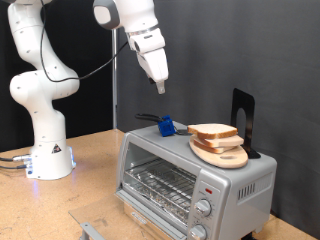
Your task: Make a piece of toast with the oven
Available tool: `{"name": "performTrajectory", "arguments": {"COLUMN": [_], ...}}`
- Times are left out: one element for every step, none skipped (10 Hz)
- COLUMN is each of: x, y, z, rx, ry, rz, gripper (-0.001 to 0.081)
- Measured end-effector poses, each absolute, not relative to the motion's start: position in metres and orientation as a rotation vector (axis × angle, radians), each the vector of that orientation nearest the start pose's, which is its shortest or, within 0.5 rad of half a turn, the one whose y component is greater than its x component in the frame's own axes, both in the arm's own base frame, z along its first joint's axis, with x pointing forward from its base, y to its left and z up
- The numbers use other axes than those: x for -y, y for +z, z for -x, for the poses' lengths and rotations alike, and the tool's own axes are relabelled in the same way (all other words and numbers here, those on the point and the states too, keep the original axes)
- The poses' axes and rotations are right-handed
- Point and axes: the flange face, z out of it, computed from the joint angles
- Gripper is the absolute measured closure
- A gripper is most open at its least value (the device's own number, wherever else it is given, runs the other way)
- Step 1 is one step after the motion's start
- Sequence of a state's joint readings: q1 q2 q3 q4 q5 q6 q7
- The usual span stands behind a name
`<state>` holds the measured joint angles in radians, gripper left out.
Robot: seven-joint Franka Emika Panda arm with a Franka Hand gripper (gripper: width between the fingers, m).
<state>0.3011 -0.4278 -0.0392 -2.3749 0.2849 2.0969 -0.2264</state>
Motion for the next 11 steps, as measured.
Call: {"name": "performTrajectory", "arguments": {"x": [-0.127, -0.131, -0.135, -0.138, -0.14, -0.142, -0.144, -0.144, -0.144, -0.144, -0.145], "y": [0.495, 0.487, 0.48, 0.472, 0.465, 0.457, 0.449, 0.444, 0.438, 0.434, 0.429], "z": [-0.418, -0.417, -0.416, -0.414, -0.412, -0.411, -0.412, -0.412, -0.412, -0.413, -0.414], "rx": [0.518, 0.514, 0.512, 0.515, 0.514, 0.511, 0.509, 0.505, 0.5, 0.498, 0.497], "ry": [-0.225, -0.23, -0.23, -0.224, -0.22, -0.215, -0.221, -0.232, -0.239, -0.237, -0.234], "rz": [2.815, 2.822, 2.828, 2.833, 2.839, 2.845, 2.849, 2.853, 2.856, 2.859, 2.862], "gripper": [0.0001, 0.0001, 0.0001, 0.0001, 0.0001, 0.0001, 0.0001, 0.0001, 0.0001, 0.0001, 0.0001]}}
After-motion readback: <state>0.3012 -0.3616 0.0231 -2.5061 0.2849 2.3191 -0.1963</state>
